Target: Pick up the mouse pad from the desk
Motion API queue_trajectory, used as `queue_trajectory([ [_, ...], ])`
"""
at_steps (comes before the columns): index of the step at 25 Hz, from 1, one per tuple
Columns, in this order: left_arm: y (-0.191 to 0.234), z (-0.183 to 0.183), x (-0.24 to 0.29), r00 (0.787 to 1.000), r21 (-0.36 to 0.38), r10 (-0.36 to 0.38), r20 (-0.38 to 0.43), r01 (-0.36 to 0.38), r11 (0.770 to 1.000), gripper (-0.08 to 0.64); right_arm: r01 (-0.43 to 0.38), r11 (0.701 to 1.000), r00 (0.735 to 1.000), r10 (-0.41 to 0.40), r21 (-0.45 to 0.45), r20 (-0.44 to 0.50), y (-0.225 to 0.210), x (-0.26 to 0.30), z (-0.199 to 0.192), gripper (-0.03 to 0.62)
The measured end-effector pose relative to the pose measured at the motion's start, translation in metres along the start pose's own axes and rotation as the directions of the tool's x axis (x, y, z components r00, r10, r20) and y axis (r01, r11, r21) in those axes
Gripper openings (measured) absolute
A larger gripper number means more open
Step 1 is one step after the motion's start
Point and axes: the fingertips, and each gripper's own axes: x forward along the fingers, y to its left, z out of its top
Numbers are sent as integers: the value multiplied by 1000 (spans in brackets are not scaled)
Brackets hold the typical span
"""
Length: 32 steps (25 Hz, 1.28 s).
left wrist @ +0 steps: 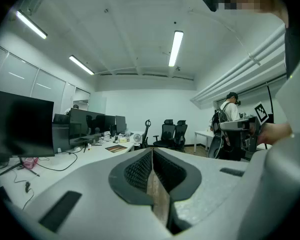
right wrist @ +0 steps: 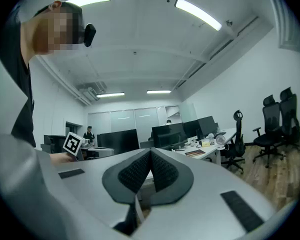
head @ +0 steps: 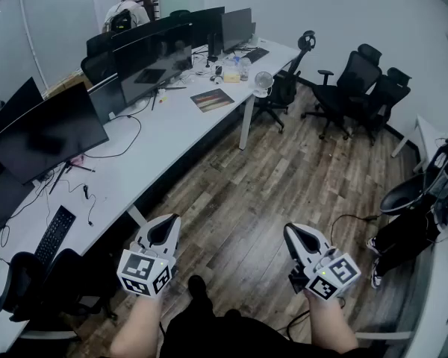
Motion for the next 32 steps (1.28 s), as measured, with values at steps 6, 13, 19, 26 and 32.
queue_trajectory([
  [6, -29, -3, -29, 1000, 10, -9, -4, 9, 1000, 16, 26, 1000, 1000, -26, -6, 7, 12, -36, -1, 5],
  [13, -31, -2, -45, 1000, 38, 10, -13, -9, 999, 15, 4, 1000, 999, -4, 8, 35, 32, -33, 2, 3],
  [19, -47, -1, -46, 1000, 88, 22, -4, -21, 996, 12, -51, 999, 998, 51, 6, 46, 42, -46, 2, 5],
  [26, -69, 0, -41, 1000, 78, 2, 9, -3, 997, 9, -59, 997, 996, 56, 49, 67, 31, -66, -1, 5],
  [32, -72, -1, -22, 1000, 51, -18, 7, 17, 999, 9, -21, 996, 998, 16, 86, 57, 4, -69, -8, 5],
])
